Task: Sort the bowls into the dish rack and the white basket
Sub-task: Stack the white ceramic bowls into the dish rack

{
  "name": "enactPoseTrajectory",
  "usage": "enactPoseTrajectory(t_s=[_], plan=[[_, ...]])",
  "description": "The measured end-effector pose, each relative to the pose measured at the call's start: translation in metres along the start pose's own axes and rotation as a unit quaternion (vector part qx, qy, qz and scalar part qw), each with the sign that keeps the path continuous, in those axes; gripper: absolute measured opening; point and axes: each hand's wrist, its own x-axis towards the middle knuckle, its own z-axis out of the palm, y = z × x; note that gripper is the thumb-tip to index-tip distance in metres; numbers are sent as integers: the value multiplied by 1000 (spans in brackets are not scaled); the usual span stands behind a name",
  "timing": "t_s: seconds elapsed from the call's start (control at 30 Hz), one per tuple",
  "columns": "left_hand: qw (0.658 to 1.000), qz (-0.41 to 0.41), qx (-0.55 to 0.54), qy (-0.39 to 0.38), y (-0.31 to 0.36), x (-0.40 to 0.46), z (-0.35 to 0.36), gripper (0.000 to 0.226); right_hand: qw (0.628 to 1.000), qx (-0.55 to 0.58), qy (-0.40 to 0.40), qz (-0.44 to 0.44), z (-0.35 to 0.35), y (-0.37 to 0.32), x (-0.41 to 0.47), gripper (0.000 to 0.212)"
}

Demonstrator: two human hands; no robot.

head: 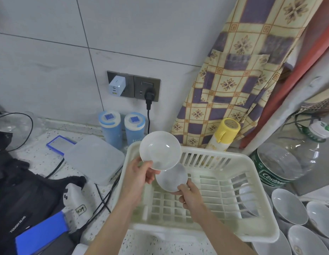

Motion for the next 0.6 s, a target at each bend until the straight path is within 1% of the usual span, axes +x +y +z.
enactPoseTrajectory(t_s=[0.1,0.27,0.33,0.37,0.4,0.43,0.47,0.5,0.53,0.6], plan=[[1000,-14,17,9,-3,2,-1,17,999,-4,-36,4,1,0,-1,28],[998,-37,51,7,-7,5,0,18,995,3,-94,16,0,-1,-2,30],[997,-47,68,4,-8,6,1,18,994,11,-104,27,0,-1,-3,31],[996,-50,73,2,-9,5,1,18,996,-3,-86,23,0,-1,-3,32],[996,-52,77,0,-9,4,2,18,998,-39,-49,4,-1,-1,-4,34],[995,-53,82,-2,-10,3,2,18,995,-93,5,-26,-2,0,-5,37],[995,-54,88,-3,-10,2,3,18,985,-147,62,-61,-5,1,-5,40],[994,-56,94,-4,-11,1,4,18,974,-175,103,-100,-7,2,-6,40],[993,-59,102,-6,-11,0,5,17,967,-176,123,-137,-10,2,-7,37],[990,-60,127,-13,-13,1,7,19,962,-145,130,-188,-10,-1,-11,25]])
